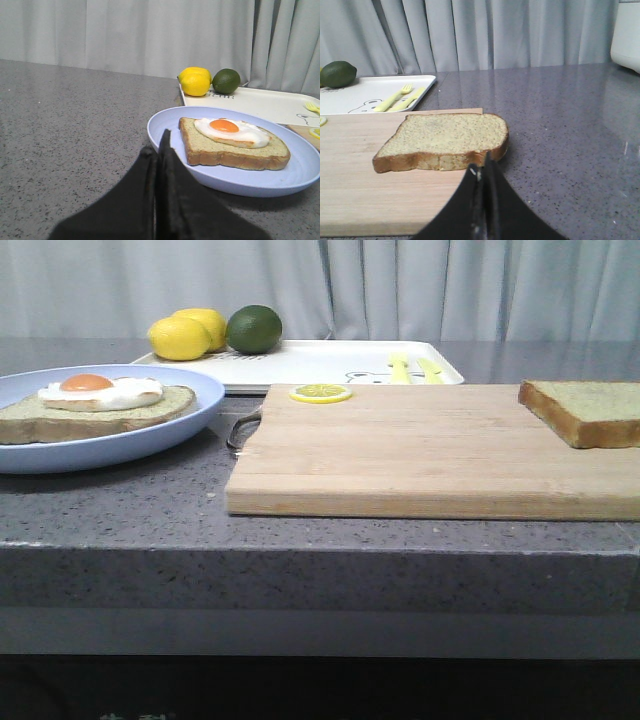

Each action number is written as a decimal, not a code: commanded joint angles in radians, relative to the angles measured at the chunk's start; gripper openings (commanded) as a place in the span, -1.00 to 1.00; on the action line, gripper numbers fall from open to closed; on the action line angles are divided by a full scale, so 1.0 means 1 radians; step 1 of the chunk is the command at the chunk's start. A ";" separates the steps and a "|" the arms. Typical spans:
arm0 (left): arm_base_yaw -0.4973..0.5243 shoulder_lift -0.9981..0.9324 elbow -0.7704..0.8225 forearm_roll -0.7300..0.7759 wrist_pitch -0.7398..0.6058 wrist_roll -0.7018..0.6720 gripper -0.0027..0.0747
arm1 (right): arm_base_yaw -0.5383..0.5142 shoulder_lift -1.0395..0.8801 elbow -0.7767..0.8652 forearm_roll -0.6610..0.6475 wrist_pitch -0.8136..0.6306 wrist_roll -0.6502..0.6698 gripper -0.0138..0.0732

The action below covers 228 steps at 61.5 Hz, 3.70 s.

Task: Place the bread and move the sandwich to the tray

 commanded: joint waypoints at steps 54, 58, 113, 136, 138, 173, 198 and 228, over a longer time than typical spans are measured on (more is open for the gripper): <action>-0.001 -0.022 -0.008 -0.001 -0.193 -0.005 -0.98 | -0.004 -0.017 -0.031 -0.012 -0.124 -0.008 -0.84; -0.001 -0.022 -0.038 -0.001 -0.190 -0.005 -0.98 | -0.004 -0.017 -0.074 -0.012 -0.079 -0.008 -0.84; -0.001 0.404 -0.731 -0.008 0.447 -0.005 -0.98 | -0.004 0.457 -0.709 -0.011 0.558 -0.008 -0.84; -0.001 0.505 -0.715 0.026 0.440 -0.005 -0.92 | -0.004 0.576 -0.706 -0.013 0.584 -0.008 -0.59; -0.001 0.510 -0.715 0.044 0.440 -0.005 -0.84 | -0.004 0.584 -0.706 -0.013 0.591 -0.008 -0.44; -0.001 0.517 -0.715 0.078 0.432 -0.005 0.34 | -0.006 0.647 -0.749 0.008 0.647 -0.003 0.68; -0.001 0.517 -0.715 0.084 0.432 -0.005 0.34 | -0.113 1.001 -1.057 0.012 0.948 0.004 0.68; -0.001 0.517 -0.715 0.084 0.432 -0.005 0.34 | -0.615 1.417 -1.141 0.726 1.141 -0.469 0.68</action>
